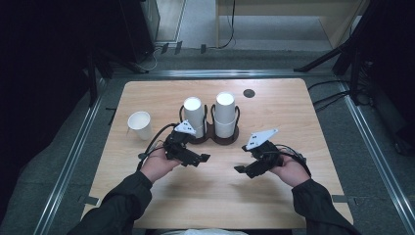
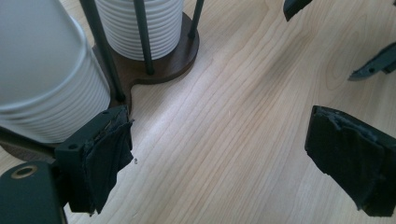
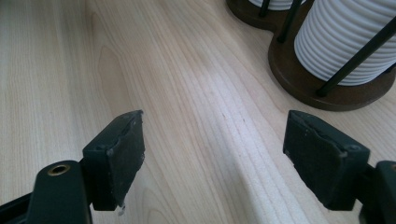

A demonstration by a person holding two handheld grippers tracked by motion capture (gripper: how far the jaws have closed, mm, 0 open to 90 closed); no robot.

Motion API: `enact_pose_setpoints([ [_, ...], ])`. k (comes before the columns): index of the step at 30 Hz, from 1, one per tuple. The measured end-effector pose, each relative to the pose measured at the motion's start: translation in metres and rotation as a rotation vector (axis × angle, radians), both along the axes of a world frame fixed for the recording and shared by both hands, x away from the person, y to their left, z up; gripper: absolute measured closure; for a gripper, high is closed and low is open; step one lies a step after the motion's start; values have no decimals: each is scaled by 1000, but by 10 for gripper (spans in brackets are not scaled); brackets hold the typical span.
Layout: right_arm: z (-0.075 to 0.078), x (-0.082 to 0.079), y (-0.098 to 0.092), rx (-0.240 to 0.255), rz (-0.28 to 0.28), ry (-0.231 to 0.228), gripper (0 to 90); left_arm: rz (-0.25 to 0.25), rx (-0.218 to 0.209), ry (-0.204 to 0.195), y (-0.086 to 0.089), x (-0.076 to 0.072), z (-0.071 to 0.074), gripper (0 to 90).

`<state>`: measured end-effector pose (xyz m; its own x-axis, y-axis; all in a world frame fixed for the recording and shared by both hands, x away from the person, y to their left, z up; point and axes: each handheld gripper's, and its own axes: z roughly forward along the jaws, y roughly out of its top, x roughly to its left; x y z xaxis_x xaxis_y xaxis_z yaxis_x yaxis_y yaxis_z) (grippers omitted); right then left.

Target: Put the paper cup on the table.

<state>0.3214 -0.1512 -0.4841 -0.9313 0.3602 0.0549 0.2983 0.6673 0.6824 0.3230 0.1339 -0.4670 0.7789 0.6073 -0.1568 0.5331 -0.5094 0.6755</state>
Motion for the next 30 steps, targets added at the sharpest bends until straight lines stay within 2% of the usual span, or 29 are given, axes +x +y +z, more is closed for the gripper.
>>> enact_pose_setpoints([
  [4, -2, -3, 1, -7, 3, 2, 213, 1, -8, 2, -6, 1, -3, 78],
  [6, -3, -4, 1, -8, 1, 7, 213, 1, -4, -8, -9, 1, -5, 78],
  [10, -4, -6, 1, -6, -8, 11, 213, -18, 14, -4, -16, 1, -9, 78],
  [12, -4, -7, 1, -9, -8, 12, 213, 1, 19, -15, -19, 0, -10, 164],
  [20, -5, -9, 2, -15, -6, 12, 213, -5, 9, -2, -25, 2, -15, 157],
  [25, -6, -10, 4, -20, 3, 10, 213, -5, 17, -34, -29, 0, -17, 157],
  [30, -7, -10, 8, -20, 11, 12, 212, -2, 10, -29, -28, 1, -19, 156],
])
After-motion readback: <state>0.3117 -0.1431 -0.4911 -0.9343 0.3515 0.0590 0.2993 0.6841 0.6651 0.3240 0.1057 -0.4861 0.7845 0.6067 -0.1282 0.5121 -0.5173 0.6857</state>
